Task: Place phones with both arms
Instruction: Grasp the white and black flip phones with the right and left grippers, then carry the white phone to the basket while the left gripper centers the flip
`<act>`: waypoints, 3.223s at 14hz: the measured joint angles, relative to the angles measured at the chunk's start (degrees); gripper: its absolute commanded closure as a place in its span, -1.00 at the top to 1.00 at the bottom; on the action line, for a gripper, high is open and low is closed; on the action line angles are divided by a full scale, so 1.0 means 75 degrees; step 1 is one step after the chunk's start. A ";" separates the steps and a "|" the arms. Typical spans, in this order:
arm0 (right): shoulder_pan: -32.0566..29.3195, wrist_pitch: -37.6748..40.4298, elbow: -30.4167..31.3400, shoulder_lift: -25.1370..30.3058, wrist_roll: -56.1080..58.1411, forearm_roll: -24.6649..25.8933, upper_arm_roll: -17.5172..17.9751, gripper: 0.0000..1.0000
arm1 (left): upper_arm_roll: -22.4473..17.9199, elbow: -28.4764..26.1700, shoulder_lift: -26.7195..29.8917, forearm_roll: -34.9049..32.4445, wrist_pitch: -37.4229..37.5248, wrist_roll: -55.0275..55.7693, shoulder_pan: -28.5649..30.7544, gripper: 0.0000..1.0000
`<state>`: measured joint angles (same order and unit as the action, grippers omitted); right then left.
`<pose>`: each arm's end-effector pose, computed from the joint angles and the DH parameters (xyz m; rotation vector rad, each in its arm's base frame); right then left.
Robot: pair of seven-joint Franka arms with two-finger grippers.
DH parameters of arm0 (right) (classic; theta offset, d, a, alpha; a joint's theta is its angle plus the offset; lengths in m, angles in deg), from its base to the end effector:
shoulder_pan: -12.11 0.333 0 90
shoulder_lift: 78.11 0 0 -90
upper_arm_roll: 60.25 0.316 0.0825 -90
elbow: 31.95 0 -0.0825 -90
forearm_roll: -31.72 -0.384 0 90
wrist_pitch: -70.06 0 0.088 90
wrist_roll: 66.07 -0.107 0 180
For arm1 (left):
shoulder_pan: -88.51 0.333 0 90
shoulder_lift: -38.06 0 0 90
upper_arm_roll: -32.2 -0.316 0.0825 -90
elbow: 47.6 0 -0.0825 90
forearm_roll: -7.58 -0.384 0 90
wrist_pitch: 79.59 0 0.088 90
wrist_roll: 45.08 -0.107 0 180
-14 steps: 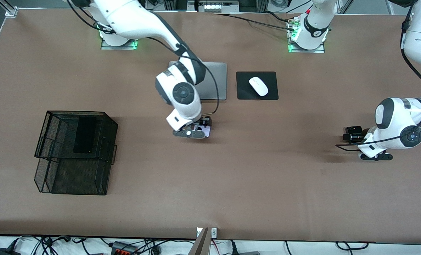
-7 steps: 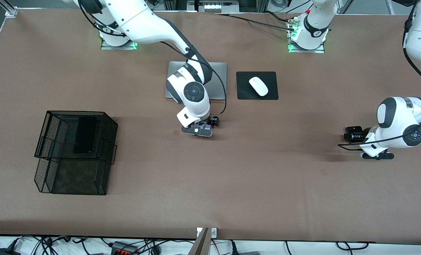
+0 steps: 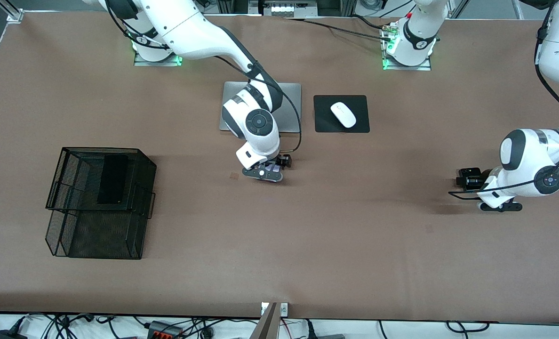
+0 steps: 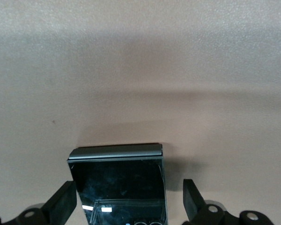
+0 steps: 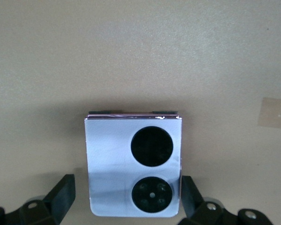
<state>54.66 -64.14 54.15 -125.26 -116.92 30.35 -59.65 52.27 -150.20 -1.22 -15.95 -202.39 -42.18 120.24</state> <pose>0.5213 0.4875 0.1789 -3.1032 0.2399 0.0108 0.6038 0.1517 0.1657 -3.0509 -0.0366 0.4199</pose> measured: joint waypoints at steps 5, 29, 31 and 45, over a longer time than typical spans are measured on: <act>0.0006 -0.0238 -0.0006 -0.0198 -0.0001 0.0076 -0.0024 0.96 | 0.0000 0.0007 0.0000 0.0000 -0.0022 0.0000 0.0012 1.00; -0.4289 0.5225 -0.1140 0.1874 0.6146 0.0145 -0.0988 -0.58 | 0.1879 0.1398 0.0185 0.0014 0.2076 0.1094 -0.0745 -0.51; -0.4740 0.5415 -0.1123 0.1874 0.6635 0.0146 -0.0986 -0.57 | 0.1900 0.1421 0.0086 0.0019 0.2073 0.2291 -0.1865 -0.51; -0.5886 0.4226 -0.0095 0.1719 0.7580 0.0143 -0.0971 1.00 | 0.1838 0.2439 -0.2072 0.1928 -0.1830 0.5404 -0.6130 0.61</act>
<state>10.52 -32.45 53.44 -112.36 -60.06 31.42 -66.93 66.05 -131.91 -16.76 -1.49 -216.11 -1.65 74.27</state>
